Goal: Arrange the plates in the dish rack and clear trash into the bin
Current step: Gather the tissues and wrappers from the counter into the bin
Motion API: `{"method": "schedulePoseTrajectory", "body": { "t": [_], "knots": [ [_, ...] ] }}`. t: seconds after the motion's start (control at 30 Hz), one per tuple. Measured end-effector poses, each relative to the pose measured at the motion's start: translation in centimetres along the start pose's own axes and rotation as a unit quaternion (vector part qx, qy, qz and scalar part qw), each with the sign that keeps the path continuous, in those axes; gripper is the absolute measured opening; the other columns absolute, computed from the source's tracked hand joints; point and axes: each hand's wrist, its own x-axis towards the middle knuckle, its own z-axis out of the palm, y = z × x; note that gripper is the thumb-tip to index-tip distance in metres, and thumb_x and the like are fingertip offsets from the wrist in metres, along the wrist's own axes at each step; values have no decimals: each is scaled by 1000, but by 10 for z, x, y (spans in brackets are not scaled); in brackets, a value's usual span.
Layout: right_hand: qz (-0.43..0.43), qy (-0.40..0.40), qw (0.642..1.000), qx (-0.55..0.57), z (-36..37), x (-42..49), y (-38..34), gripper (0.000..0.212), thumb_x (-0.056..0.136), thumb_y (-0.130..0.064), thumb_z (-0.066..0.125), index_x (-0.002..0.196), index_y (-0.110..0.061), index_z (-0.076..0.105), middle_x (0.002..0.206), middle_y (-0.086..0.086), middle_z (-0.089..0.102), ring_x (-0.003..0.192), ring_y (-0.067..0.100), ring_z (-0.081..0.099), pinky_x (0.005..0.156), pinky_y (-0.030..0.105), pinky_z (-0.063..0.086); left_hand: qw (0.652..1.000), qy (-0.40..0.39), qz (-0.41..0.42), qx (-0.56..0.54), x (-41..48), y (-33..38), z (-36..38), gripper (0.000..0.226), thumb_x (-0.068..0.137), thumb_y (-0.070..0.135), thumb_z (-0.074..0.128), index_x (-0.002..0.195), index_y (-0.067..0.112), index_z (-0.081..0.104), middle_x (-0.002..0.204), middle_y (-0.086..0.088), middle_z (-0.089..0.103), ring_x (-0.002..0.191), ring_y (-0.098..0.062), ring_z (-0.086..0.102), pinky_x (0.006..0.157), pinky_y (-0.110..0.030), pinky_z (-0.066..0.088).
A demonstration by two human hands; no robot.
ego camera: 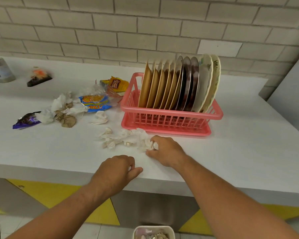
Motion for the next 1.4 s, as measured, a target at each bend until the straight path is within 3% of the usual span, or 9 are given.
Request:
{"method": "schedulePoseTrajectory", "body": {
  "t": [0.1, 0.3, 0.4, 0.5, 0.63, 0.73, 0.93, 1.23, 1.4],
  "knots": [
    [10, 1, 1000, 7, -1, -6, 0, 21, 92, -36, 61, 108, -24, 58, 108, 0, 63, 91, 18, 58, 76, 31, 49, 1000, -8, -1, -13, -8, -19, -4, 33, 89, 59, 48, 71, 31, 46, 78, 9, 54, 74, -11, 51, 63, -26, 37],
    [54, 44, 997, 33, -14, -25, -3, 12, 90, -30, 62, 95, -23, 54, 96, -3, 57, 85, 18, 55, 66, 27, 43, 999, -9, 29, -27, -14, -36, -15, 31, 90, 58, 46, 78, 30, 51, 84, 10, 58, 77, -11, 54, 66, -25, 40],
    [73, 79, 993, 56, -16, -35, -7, 20, 90, -24, 58, 107, -24, 48, 101, -1, 53, 85, 19, 54, 60, 26, 39, 998, 6, 47, -39, -14, -36, -21, 31, 90, 57, 48, 79, 29, 53, 85, 10, 59, 78, -12, 55, 66, -26, 42],
    [80, 92, 990, 76, -11, -45, -10, 31, 94, -22, 51, 123, -31, 52, 110, 0, 56, 86, 23, 60, 69, 32, 50, 997, 12, 62, -43, -16, -38, -26, 30, 91, 56, 48, 81, 28, 55, 87, 9, 61, 78, -12, 55, 68, -27, 44],
    [84, 128, 984, 92, -4, -54, -13, 17, 96, -29, 51, 104, -22, 64, 103, -2, 63, 87, 21, 61, 78, 40, 57, 997, 27, 68, -35, -19, -45, -28, 29, 91, 55, 48, 86, 27, 57, 93, 8, 64, 81, -13, 57, 69, -29, 45],
    [90, 145, 984, 53, 0, -56, -17, 19, 96, -36, 54, 97, -19, 62, 96, -2, 62, 84, 18, 57, 72, 30, 46, 997, 35, 56, -31, -14, -43, -27, 27, 93, 52, 47, 93, 27, 58, 98, 6, 64, 84, -15, 58, 70, -29, 47],
    [116, 169, 978, 34, 11, -57, -15, 32, 92, -46, 58, 72, -23, 51, 76, -4, 58, 67, 10, 52, 53, 25, 35, 997, 36, 69, -30, -2, -27, -16, 28, 95, 48, 44, 96, 24, 57, 101, 3, 62, 86, -17, 56, 70, -29, 43],
    [80, 108, 985, 104, 31, -108, 6, 36, 92, -47, 56, 73, -17, 61, 69, -4, 61, 65, 12, 54, 57, 25, 40, 988, -16, 136, -67, -19, -12, 16, 26, 95, 47, 43, 90, 25, 56, 89, 8, 58, 78, -14, 53, 66, -28, 40],
    [91, 78, 980, 161, 71, -131, 41, 28, 85, -35, 51, 74, -11, 60, 72, 7, 62, 69, 18, 53, 67, 38, 48, 980, -69, 163, -87, -35, -13, 57, 17, 93, 40, 48, 85, 26, 54, 87, 6, 58, 80, -15, 54, 70, -31, 45]
  ]
}}
